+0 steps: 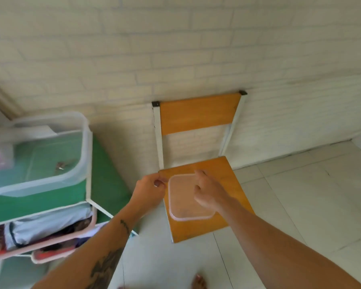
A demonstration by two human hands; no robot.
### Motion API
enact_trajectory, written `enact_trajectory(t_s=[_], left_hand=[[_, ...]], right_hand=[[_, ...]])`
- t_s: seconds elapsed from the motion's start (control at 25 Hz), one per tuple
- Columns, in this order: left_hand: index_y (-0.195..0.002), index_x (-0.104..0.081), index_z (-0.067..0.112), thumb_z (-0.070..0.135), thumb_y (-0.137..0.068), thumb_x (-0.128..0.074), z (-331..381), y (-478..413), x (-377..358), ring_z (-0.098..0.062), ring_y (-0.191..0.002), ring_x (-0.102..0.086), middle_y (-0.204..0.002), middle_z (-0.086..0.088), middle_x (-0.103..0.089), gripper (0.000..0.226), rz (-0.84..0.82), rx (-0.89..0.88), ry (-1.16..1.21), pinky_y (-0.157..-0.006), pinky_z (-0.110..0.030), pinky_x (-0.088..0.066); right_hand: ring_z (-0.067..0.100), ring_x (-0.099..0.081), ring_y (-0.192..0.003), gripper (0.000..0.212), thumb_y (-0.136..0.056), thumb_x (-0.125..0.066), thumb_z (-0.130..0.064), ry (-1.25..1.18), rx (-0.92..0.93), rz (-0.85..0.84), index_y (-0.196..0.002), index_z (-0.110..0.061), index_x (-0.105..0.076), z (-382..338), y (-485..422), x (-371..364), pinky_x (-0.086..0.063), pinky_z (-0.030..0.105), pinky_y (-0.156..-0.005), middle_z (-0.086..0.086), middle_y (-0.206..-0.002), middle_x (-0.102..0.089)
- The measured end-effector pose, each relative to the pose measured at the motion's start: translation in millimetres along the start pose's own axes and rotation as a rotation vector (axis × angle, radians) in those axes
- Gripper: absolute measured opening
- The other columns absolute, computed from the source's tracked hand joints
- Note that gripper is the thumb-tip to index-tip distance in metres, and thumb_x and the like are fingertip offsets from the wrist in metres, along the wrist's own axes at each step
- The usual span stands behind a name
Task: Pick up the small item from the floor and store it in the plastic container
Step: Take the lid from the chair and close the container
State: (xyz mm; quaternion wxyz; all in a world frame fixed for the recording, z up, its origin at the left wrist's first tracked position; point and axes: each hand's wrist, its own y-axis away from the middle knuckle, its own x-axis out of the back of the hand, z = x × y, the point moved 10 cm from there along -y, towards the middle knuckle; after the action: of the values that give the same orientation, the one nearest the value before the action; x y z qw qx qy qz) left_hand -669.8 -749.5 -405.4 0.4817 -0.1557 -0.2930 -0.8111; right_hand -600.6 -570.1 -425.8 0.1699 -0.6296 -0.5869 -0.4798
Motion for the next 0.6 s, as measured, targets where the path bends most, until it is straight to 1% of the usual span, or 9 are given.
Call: enact_trajectory(t_s=[0.04,0.12,0.2,0.24,0.32,0.4,0.48,0.52,0.6], left_hand=[[-0.091,-0.071,0.026,0.007,-0.086,-0.043,-10,-6,-14,-0.022,-0.078,-0.071,-0.092,-0.002,-0.074,0.034,-0.011,0.048,0.010,-0.070,-0.022,-0.054],[-0.092,-0.070,0.025,0.005,-0.086,-0.042,-30,-20,-42,-0.019,-0.077,-0.070,-0.096,-0.004,-0.074,0.035,-0.022,0.131,0.036,-0.062,-0.017,-0.051],[-0.098,-0.070,0.025,0.005,-0.088,-0.041,-53,-38,-67,-0.010,-0.073,-0.065,-0.103,-0.002,-0.071,0.036,-0.026,0.205,0.028,-0.053,-0.010,-0.041],[-0.104,-0.069,0.024,0.007,-0.090,-0.041,-64,-46,-78,-0.007,-0.072,-0.061,-0.107,-0.001,-0.069,0.036,-0.028,0.236,0.027,-0.053,-0.009,-0.039],[-0.119,-0.064,0.022,0.007,-0.090,-0.043,-88,-63,-100,-0.010,-0.081,-0.058,-0.118,-0.002,-0.063,0.039,-0.035,0.287,0.042,-0.060,-0.012,-0.040],[-0.132,-0.055,0.023,0.006,-0.087,-0.048,-111,-81,-125,-0.015,-0.102,-0.055,-0.134,-0.003,-0.054,0.049,-0.053,0.313,0.046,-0.071,-0.018,-0.043],[-0.142,-0.045,0.026,0.005,-0.086,-0.051,-128,-95,-145,-0.021,-0.120,-0.050,-0.146,-0.003,-0.041,0.060,-0.076,0.321,0.026,-0.078,-0.024,-0.046],[-0.146,-0.040,0.026,0.005,-0.085,-0.051,-135,-102,-154,-0.023,-0.126,-0.047,-0.150,-0.002,-0.036,0.065,-0.087,0.319,0.002,-0.084,-0.027,-0.048],[-0.150,-0.032,0.026,0.007,-0.085,-0.052,-150,-114,-173,-0.025,-0.133,-0.041,-0.153,-0.001,-0.030,0.071,-0.110,0.318,-0.059,-0.098,-0.035,-0.048]], right_hand=[[0.028,-0.038,-0.137,0.058,-0.095,-0.042,-0.019,0.005,-0.019,-0.020,-0.151,-0.020,-0.027,17,-3,-9,-0.041,0.039,-0.104,0.002,-0.153,-0.031],[0.028,-0.041,-0.135,0.060,-0.095,-0.043,-0.019,0.016,-0.067,-0.052,-0.152,-0.020,-0.026,47,-12,-25,-0.042,0.040,-0.103,0.003,-0.154,-0.032],[0.027,-0.040,-0.135,0.062,-0.096,-0.044,-0.019,0.018,-0.107,-0.081,-0.154,-0.018,-0.022,73,-26,-45,-0.041,0.042,-0.106,0.005,-0.155,-0.030],[0.026,-0.040,-0.135,0.063,-0.095,-0.045,-0.019,0.017,-0.120,-0.090,-0.154,-0.018,-0.022,84,-32,-55,-0.041,0.042,-0.107,0.005,-0.154,-0.031],[0.026,-0.040,-0.135,0.064,-0.095,-0.046,-0.019,0.017,-0.140,-0.102,-0.154,-0.018,-0.022,106,-49,-76,-0.041,0.041,-0.108,0.006,-0.153,-0.033],[0.027,-0.039,-0.135,0.064,-0.094,-0.048,-0.018,0.005,-0.167,-0.111,-0.153,-0.018,-0.022,129,-68,-98,-0.041,0.040,-0.108,0.007,-0.152,-0.032],[0.028,-0.037,-0.136,0.064,-0.094,-0.048,-0.018,-0.015,-0.201,-0.110,-0.153,-0.020,-0.022,147,-83,-116,-0.041,0.041,-0.108,0.007,-0.153,-0.029],[0.029,-0.035,-0.137,0.063,-0.094,-0.048,-0.019,-0.027,-0.226,-0.105,-0.152,-0.021,-0.022,156,-90,-123,-0.041,0.042,-0.107,0.006,-0.154,-0.026],[0.032,-0.032,-0.136,0.062,-0.094,-0.047,-0.020,-0.057,-0.284,-0.099,-0.151,-0.024,-0.021,173,-101,-138,-0.041,0.044,-0.105,0.005,-0.153,-0.022]])
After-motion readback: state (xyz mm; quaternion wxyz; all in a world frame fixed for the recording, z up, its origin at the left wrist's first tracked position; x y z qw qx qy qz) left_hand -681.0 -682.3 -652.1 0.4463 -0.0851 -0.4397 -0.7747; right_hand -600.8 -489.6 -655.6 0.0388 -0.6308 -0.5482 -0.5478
